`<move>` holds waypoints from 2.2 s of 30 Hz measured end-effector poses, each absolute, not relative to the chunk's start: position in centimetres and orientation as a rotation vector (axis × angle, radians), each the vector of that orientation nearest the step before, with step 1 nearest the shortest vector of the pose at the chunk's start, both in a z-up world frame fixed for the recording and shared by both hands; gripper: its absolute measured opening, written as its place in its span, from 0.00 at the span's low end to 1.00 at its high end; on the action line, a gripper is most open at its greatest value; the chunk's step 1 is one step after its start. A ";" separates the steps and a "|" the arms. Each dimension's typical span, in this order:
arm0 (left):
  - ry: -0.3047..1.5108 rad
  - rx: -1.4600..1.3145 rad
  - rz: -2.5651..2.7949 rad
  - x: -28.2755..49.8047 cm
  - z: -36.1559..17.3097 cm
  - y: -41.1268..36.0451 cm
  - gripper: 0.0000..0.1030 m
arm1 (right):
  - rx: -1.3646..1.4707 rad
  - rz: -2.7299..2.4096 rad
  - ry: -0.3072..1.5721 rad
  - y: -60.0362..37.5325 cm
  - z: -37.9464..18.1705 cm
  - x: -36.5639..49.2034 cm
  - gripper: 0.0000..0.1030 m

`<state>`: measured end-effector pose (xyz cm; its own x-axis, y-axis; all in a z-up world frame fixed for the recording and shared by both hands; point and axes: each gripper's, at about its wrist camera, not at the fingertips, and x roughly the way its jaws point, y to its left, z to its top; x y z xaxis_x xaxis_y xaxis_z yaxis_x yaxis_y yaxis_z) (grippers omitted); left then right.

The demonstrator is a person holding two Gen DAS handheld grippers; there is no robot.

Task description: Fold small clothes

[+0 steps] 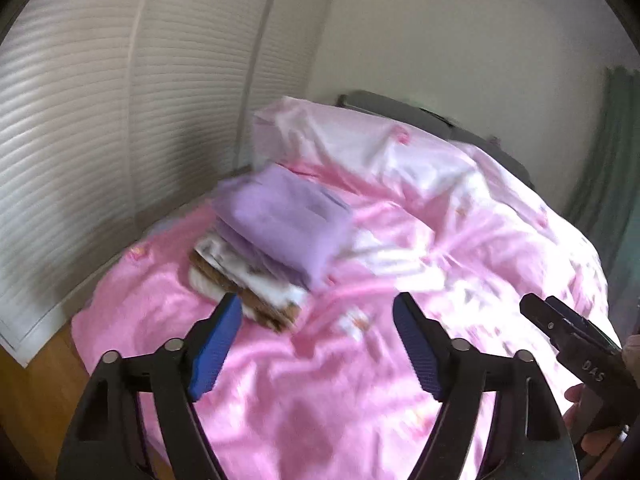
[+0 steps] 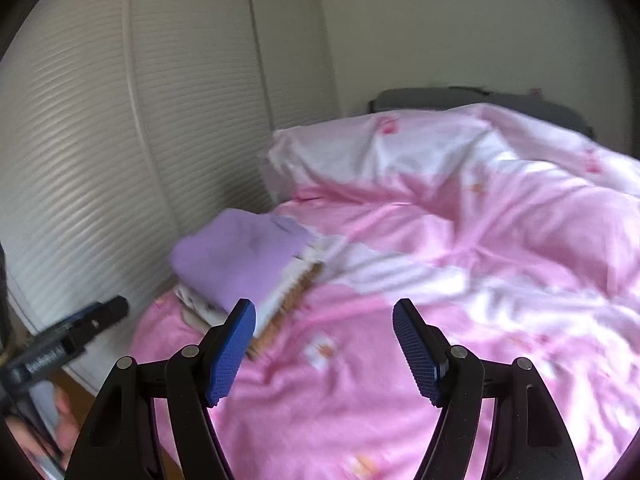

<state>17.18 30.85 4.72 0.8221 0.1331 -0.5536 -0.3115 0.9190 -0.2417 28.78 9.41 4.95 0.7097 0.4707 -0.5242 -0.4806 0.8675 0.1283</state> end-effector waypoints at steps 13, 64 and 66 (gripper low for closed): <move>0.535 -0.087 0.008 9.3 5.3 11.7 0.84 | 0.010 0.176 0.522 -12.8 4.7 14.1 0.77; 0.536 0.047 -0.031 3.1 1.6 2.5 0.99 | -0.001 -0.036 0.472 -23.8 2.9 1.3 0.82; 0.533 0.052 -0.029 3.1 1.6 2.5 0.99 | 0.002 -0.035 0.474 -23.8 2.9 1.3 0.82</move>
<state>3.11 2.51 1.57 0.8607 -0.0145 -0.5089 0.0417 0.9982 0.0420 1.28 -23.78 2.93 0.8891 -0.0327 -0.4565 0.0338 0.9994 -0.0058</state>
